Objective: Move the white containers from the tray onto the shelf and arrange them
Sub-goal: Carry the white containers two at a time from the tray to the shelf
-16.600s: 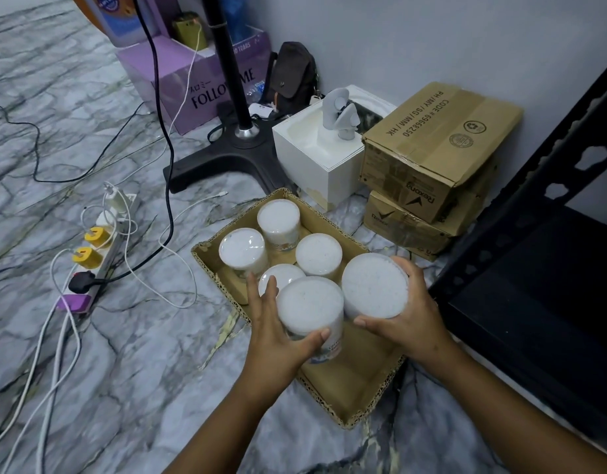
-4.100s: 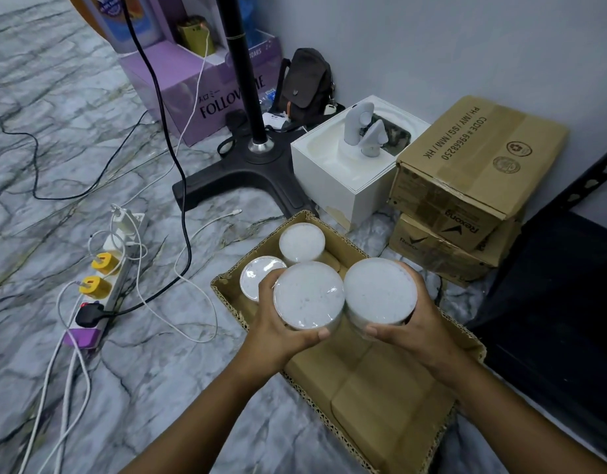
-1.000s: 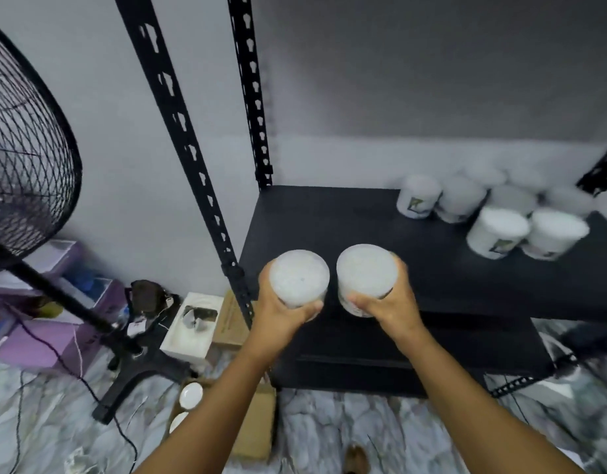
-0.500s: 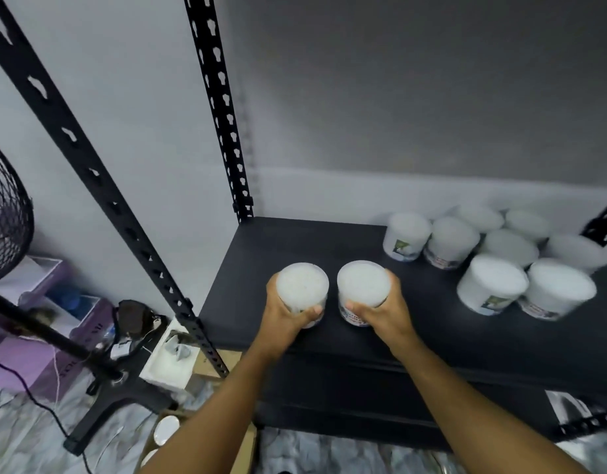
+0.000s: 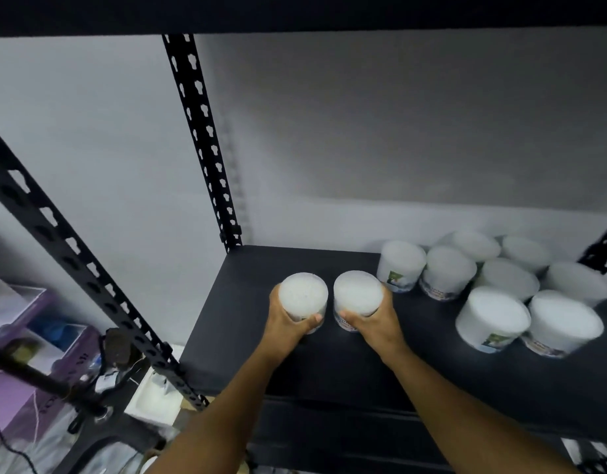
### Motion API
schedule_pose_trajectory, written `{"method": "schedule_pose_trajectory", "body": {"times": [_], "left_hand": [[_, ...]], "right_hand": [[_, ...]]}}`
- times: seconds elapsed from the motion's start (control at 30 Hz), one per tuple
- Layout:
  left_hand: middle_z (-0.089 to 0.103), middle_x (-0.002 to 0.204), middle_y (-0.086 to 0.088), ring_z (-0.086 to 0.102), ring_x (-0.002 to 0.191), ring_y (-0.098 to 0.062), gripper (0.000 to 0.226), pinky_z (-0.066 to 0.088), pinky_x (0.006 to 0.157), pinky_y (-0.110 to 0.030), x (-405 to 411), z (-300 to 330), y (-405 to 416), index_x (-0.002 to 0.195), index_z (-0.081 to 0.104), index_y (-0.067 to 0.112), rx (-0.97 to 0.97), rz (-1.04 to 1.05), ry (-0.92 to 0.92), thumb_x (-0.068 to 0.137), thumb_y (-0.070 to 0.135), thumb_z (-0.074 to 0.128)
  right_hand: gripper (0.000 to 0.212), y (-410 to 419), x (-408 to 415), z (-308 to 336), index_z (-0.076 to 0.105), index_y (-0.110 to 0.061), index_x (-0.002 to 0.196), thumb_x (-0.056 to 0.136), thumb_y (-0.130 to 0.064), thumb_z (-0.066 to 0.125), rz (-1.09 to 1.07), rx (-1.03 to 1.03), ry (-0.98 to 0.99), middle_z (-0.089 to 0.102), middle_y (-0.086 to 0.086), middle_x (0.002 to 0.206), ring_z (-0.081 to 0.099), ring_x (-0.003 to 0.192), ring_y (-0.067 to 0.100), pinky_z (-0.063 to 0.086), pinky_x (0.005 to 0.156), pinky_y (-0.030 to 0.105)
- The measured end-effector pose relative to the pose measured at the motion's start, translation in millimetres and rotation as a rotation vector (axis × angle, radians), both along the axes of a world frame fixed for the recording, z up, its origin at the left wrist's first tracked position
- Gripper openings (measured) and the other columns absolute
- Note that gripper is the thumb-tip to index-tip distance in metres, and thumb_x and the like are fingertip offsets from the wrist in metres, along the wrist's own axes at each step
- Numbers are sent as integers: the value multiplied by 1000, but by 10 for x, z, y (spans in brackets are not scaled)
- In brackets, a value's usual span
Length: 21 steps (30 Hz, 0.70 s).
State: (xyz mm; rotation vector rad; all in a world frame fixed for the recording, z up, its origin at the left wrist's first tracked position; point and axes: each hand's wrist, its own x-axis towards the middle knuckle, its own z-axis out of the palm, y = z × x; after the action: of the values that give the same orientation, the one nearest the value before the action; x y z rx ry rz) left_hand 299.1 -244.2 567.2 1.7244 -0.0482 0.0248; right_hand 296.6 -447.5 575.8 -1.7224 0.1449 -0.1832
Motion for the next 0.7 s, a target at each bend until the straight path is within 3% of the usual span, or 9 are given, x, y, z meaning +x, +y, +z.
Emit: {"method": "schedule_pose_trajectory", "body": {"times": [0.1, 0.3, 0.43, 0.57, 0.7], "left_hand": [[45, 126, 20, 51, 107, 12, 86, 50, 71, -8, 167, -2, -17, 120, 29, 58, 14, 4, -10, 61, 38, 87], [48, 122, 19, 54, 109, 2, 83, 52, 71, -13, 549, 4, -67, 119, 33, 52, 8, -3, -17, 58, 36, 87], [46, 125, 22, 49, 116, 1, 92, 47, 89, -20, 761, -21, -93, 129, 31, 38, 41, -3, -53, 55, 44, 85], [45, 124, 23, 49, 115, 0, 94, 47, 90, -22, 919, -21, -116, 128, 28, 40, 60, -10, -47, 54, 46, 85], [45, 124, 22, 49, 115, -1, 97, 45, 89, -19, 1038, -13, -127, 129, 29, 37, 50, -19, -49, 52, 46, 86]], "right_hand": [[89, 1, 165, -15, 41, -29, 129, 55, -22, 90, 4, -4, -13, 54, -15, 121, 53, 111, 1, 45, 82, 14], [81, -20, 479, -12, 43, -31, 124, 56, -26, 88, -5, -54, -78, 51, -9, 123, 51, 113, 2, 43, 87, 16], [83, -21, 650, -50, 37, -32, 124, 60, -21, 89, -32, -41, -74, 45, -21, 118, 47, 110, 1, 39, 82, 10], [90, -34, 787, -90, 34, -24, 132, 61, -22, 88, -52, -41, -37, 43, -6, 128, 44, 116, 10, 39, 89, 21], [90, -29, 899, -78, 36, -22, 132, 59, -20, 88, -71, -38, -28, 45, -2, 129, 45, 118, 14, 40, 91, 26]]}}
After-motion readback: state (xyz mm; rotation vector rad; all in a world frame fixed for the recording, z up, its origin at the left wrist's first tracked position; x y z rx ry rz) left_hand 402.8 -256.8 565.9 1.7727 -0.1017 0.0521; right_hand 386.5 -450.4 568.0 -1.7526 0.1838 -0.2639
